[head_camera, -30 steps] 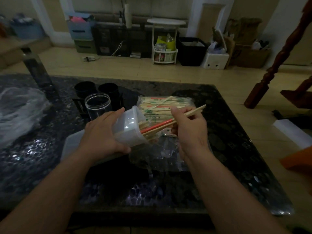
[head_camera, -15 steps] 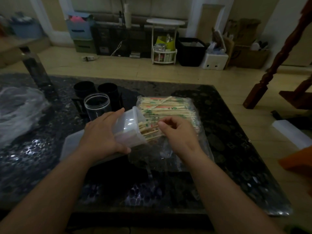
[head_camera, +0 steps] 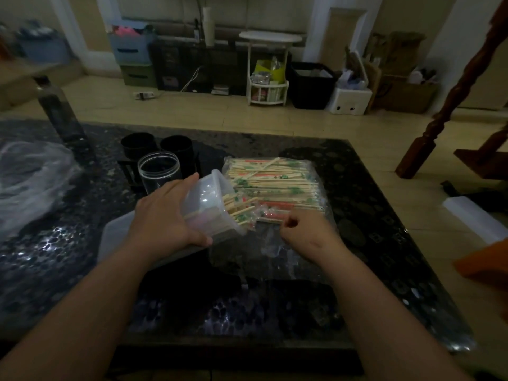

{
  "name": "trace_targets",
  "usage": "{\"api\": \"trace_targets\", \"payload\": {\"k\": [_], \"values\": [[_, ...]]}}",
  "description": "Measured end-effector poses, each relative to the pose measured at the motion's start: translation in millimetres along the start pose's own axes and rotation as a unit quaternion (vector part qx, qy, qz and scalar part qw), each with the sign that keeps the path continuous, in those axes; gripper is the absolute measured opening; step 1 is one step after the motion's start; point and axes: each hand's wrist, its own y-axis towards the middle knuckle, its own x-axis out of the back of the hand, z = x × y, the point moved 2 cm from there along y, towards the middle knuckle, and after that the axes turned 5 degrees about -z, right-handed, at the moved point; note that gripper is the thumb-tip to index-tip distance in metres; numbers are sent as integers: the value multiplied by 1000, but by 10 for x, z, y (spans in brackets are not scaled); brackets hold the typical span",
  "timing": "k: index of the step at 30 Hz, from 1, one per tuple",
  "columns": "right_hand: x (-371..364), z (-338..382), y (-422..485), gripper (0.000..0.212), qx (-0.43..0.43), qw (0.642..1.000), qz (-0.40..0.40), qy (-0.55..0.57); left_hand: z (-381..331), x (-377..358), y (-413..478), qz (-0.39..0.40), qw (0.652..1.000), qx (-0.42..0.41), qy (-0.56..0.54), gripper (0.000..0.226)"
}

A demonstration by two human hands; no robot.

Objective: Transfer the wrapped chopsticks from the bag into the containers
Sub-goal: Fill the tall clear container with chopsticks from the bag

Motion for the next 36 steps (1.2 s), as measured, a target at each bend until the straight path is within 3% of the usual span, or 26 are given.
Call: {"api": "trace_targets", "payload": {"k": [4, 7, 12, 15, 18, 20, 27, 36], "values": [[-294, -184, 54, 26, -42, 981, 131, -139, -9, 1, 6, 4, 1000, 1, 9, 128], [-498, -249, 31, 42, -62, 968, 169, -175, -5, 4, 16, 4, 1000, 6, 9, 128], [-725, -192, -47, 34, -7, 993, 87, -82, 13, 46, 53, -3, 1000, 14, -9, 127], [-836, -166, 1, 57, -5, 999, 39, 14, 16, 48, 58, -5, 1000, 10, -15, 126], [-855, -174, 91, 67, 7, 998, -18, -58, 33, 52, 58, 2, 1000, 11, -23, 128], [-854, -181, 145, 74, 36, 992, -14, -117, 38, 70, 55, 6, 999, 17, -32, 130], [-762, -96, 480, 32, 45, 987, 32, -152, 44, 107, 57, -2, 995, 49, -84, 128], [-809, -130, 727, 33, -19, 979, 58, -196, 76, 78, 97, -3, 995, 51, -90, 129]]}}
